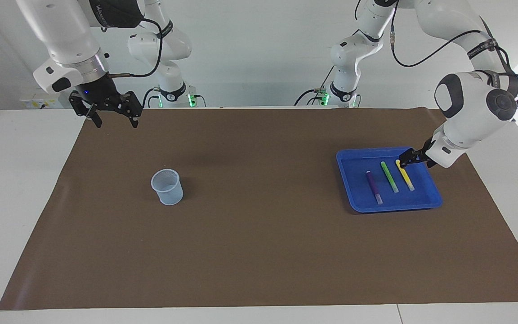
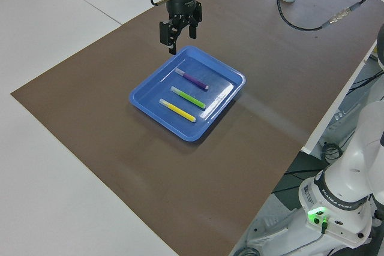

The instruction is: Right arm passes pens to left for tray arrangement

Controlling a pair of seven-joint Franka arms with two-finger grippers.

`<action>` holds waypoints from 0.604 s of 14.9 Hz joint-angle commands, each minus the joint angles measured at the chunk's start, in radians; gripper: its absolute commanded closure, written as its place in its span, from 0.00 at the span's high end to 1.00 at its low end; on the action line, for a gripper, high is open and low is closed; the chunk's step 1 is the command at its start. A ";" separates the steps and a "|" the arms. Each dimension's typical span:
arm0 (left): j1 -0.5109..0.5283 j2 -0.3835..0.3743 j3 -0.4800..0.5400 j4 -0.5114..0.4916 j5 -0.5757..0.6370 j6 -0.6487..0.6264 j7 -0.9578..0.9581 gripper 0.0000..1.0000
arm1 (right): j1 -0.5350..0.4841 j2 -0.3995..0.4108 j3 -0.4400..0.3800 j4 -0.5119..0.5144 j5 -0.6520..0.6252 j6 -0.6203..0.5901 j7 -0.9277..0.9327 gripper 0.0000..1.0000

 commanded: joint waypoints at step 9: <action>-0.408 -0.115 0.363 0.182 -0.065 -0.311 -0.019 1.00 | -0.010 -0.010 0.002 -0.005 0.008 -0.012 -0.006 1.00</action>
